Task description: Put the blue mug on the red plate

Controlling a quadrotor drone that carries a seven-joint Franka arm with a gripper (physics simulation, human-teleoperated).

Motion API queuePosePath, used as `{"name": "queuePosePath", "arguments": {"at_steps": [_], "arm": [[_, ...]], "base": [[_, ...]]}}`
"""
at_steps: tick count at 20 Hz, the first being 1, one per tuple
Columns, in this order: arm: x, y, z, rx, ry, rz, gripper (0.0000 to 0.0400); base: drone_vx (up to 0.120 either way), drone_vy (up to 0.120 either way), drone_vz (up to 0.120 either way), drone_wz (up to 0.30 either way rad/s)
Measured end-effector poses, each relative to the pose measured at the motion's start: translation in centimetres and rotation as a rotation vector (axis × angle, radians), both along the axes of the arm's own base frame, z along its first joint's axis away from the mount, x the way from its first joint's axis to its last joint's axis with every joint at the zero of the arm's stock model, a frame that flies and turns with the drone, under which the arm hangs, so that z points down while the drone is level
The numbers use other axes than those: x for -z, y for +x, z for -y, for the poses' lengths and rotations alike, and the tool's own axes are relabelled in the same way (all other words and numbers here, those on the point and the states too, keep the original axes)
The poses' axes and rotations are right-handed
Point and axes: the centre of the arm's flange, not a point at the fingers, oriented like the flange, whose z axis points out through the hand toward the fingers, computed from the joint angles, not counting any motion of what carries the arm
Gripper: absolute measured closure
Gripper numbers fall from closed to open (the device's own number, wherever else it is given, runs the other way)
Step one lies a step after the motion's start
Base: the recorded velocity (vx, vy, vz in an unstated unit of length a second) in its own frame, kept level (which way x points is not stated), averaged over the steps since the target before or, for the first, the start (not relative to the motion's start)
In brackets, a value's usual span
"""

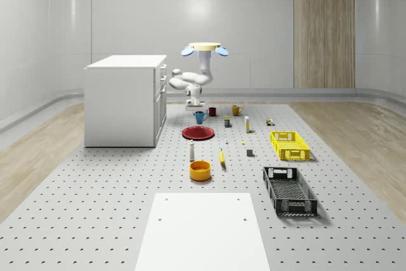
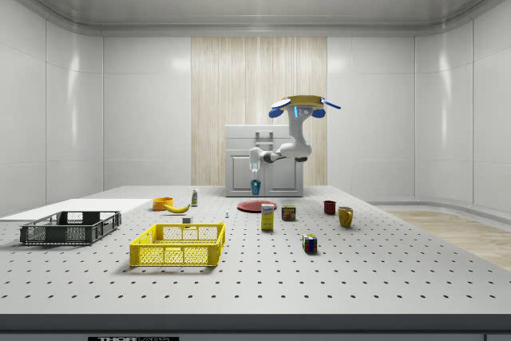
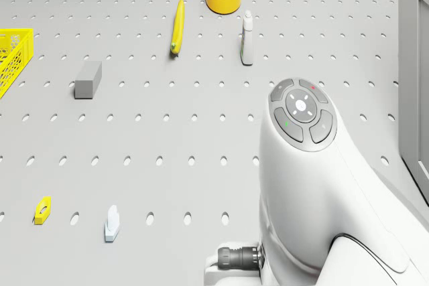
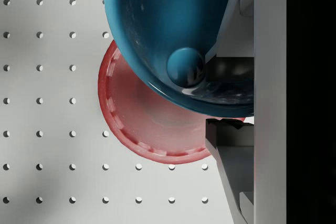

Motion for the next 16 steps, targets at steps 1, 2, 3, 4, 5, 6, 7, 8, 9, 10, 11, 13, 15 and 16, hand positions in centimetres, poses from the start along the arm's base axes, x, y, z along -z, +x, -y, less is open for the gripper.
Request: {"name": "queuePosePath", "arguments": {"at_steps": [1, 2, 3, 4, 5, 6, 7, 8, 9, 10, 11, 13, 15, 16], "arm": [[-0.2, 0.0, -0.3, 0.0, 0.0, 0.0, 0.03], [-0.5, 0.0, -0.5, 0.0, 0.0, 0.0, 0.03], [-0.8, 0.0, -0.7, 0.0, 0.0, 0.0, 0.03], [-1.1, -0.1, -0.8, 0.0, 0.0, 0.0, 0.03], [-1.3, -0.3, -1.0, 0.0, 0.0, 0.0, 0.03], [-1.5, -0.5, -1.1, 0.0, 0.0, 0.0, 0.03], [-1.7, -0.9, -1.2, 0.0, 0.0, 0.0, 0.03], [-1.8, -1.2, -1.2, 0.0, 0.0, 0.0, 0.03], [-1.9, -1.5, -1.3, 0.0, 0.0, 0.0, 0.03], [-2.1, -1.7, -1.4, 0.0, 0.0, 0.0, 0.03], [-2.4, -1.9, -1.4, 0.0, 0.0, 0.0, 0.03], [-3.0, -2.2, -1.5, 0.0, 0.0, 0.0, 0.03], [-3.6, -2.4, -1.5, 0.0, 0.0, 0.0, 0.03], [-4.0, -2.5, -1.5, 0.0, 0.0, 0.0, 0.03]], "base": [[0.0, 0.0, 0.0, 0.0], [0.0, 0.0, 0.0, 0.0], [0.0, 0.0, 0.0, 0.0], [0.0, 0.0, 0.0, 0.0], [0.0, 0.0, 0.0, 0.0], [0.0, 0.0, 0.0, 0.0], [0.0, 0.0, 0.0, 0.0], [0.0, 0.0, 0.0, 0.0], [0.0, 0.0, 0.0, 0.0], [0.0, 0.0, 0.0, 0.0], [0.0, 0.0, 0.0, 0.0], [0.0, 0.0, 0.0, 0.0], [0.0, 0.0, 0.0, 0.0], [0.0, 0.0, 0.0, 0.0]]}}
